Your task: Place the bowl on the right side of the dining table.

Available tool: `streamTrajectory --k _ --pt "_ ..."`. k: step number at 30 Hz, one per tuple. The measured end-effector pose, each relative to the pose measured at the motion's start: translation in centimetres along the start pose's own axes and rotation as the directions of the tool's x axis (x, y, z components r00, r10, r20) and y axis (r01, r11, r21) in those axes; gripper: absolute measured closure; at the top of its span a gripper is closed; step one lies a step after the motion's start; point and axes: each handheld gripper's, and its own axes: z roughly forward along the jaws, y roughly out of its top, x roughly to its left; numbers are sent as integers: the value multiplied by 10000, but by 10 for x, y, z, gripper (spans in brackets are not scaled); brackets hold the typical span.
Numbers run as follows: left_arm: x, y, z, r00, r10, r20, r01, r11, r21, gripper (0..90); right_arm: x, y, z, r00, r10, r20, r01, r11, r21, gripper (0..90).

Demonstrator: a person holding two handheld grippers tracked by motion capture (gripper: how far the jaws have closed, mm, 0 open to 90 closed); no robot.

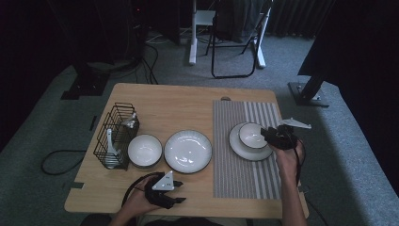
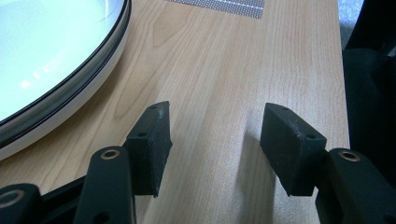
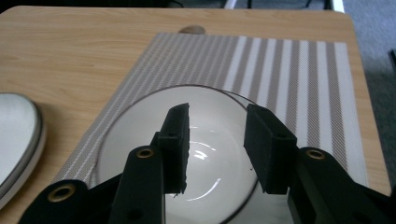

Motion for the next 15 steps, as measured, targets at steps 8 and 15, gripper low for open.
streamTrajectory --k 8,15 --pt "0 0 0 10000 10 -1 -10 10000 3 452 19 -2 -6 9979 -400 -506 390 9990 -217 561" --pt "0 0 0 10000 14 -1 -14 10000 9 452 41 -6 -8 9922 -872 -895 835 9955 -442 538"
